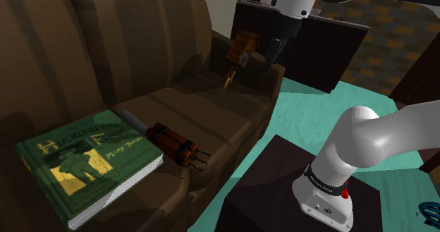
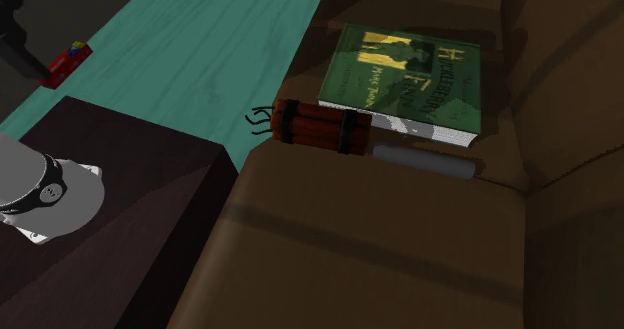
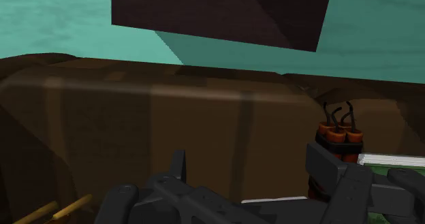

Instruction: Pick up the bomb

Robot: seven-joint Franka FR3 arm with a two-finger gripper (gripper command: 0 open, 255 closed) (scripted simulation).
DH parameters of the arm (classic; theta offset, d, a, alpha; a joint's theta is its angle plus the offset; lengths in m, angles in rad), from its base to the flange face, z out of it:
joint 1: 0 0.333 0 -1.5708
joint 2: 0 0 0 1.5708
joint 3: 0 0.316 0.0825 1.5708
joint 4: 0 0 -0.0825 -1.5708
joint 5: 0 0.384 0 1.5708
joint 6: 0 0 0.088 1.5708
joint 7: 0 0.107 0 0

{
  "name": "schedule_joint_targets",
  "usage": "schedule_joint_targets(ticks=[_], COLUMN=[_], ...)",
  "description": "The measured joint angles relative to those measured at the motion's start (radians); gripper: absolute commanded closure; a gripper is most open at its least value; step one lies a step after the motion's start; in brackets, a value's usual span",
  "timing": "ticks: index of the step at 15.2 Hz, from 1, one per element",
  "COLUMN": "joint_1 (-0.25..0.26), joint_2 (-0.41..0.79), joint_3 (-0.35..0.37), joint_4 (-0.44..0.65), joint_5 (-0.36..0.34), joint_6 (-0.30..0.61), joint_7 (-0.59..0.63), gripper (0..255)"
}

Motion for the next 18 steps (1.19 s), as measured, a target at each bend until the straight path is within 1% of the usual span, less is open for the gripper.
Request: schedule_joint_targets(ticks=[1,4,8,13,18], joint_1=[0.0,0.011,0.035,0.068,0.097], joint_2=[0.0,0.0,0.025,0.084,0.186], joint_3=[0.0,0.03,0.091,0.172,0.265], joint_4=[0.0,-0.048,-0.13,-0.202,-0.244], joint_5=[0.0,0.029,0.086,0.155,0.22], joint_6=[0.0,0.051,0.166,0.314,0.478], joint_7=[0.0,0.041,0.117,0.212,0.309], gripper=[0,0,0,0,0])
